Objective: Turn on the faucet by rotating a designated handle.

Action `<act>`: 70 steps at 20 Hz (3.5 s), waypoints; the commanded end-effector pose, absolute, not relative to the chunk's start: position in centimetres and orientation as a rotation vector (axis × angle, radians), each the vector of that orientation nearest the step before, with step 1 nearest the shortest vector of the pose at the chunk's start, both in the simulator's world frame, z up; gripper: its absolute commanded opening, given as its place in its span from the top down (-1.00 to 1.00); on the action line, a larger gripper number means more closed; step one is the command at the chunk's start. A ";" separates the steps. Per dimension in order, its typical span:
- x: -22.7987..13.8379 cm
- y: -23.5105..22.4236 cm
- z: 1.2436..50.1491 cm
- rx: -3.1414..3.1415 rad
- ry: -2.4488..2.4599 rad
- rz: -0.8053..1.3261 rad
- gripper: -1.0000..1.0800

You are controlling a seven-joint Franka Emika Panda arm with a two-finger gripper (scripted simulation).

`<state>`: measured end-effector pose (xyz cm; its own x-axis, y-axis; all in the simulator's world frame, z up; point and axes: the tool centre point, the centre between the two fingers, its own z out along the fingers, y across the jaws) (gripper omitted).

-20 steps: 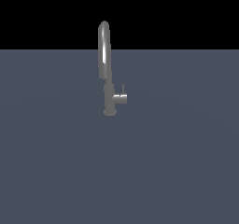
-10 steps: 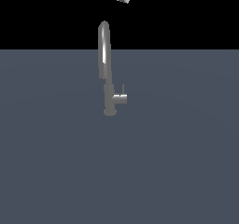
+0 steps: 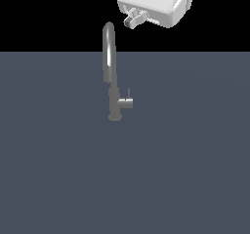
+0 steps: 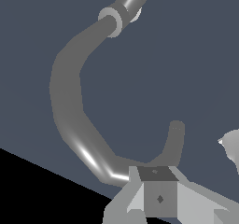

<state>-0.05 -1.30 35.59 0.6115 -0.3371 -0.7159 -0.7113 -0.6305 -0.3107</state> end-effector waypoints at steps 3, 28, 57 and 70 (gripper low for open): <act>2.3 -1.6 33.4 -2.133 0.880 0.899 1.00; 12.1 -2.2 17.3 -1.391 1.153 1.199 1.00; 11.4 -1.7 14.4 -1.234 1.195 1.241 1.00; 9.4 -1.8 14.5 -1.233 1.197 1.240 1.00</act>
<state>9.96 -1.74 14.42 -0.0031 -0.0043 -1.0000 -0.9995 -0.0299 0.0032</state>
